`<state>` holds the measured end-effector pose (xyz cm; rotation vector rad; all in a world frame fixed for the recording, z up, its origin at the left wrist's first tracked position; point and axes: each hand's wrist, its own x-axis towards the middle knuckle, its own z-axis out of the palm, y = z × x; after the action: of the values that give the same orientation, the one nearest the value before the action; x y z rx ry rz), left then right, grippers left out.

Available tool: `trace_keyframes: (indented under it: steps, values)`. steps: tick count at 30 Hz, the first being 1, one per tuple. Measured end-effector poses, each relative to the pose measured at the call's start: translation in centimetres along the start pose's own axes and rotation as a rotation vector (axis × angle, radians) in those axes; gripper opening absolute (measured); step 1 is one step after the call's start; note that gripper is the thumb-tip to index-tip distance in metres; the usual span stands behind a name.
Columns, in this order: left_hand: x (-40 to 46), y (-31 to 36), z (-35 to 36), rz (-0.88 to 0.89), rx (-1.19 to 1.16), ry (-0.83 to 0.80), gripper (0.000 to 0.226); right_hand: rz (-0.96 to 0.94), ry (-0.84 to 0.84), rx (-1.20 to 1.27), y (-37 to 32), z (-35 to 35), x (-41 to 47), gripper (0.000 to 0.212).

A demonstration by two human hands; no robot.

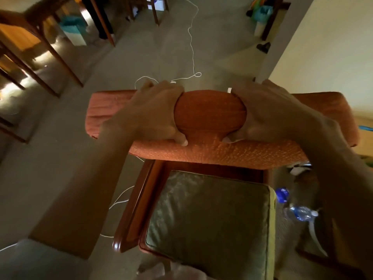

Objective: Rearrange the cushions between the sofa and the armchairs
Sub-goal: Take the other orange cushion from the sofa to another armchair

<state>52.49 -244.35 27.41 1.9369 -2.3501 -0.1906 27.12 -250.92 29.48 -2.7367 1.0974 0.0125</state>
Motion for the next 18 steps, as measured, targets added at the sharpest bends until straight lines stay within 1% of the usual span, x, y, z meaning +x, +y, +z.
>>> trace_keyframes:
  steps: [3,6,8,11,13,16,18]
  values:
    - [4.6,-1.1,3.9,0.027,0.006,-0.027,0.094,0.031,-0.023,-0.005,4.0,3.3,2.8,0.080]
    - [8.5,-1.4,8.9,0.061,-0.013,-0.105,0.095,0.097,-0.109,0.018,7.6,8.1,4.6,0.090]
    - [11.1,-1.3,12.3,0.089,-0.011,-0.166,0.096,0.159,-0.139,0.048,9.9,11.3,4.9,0.095]
    - [14.4,-1.8,16.7,0.147,0.005,-0.223,0.104,0.213,-0.156,0.084,12.7,16.2,5.2,0.092]
    - [16.3,-2.5,19.2,0.173,0.027,-0.257,0.109,0.242,-0.140,0.125,14.2,19.3,5.9,0.094]
    - [18.8,-3.7,23.6,0.162,0.045,-0.325,0.113,0.322,-0.132,0.168,16.1,24.1,7.0,0.100]
    - [19.7,-5.0,26.8,0.091,-0.001,-0.377,0.117,0.374,-0.140,0.166,16.8,27.4,8.0,0.098]
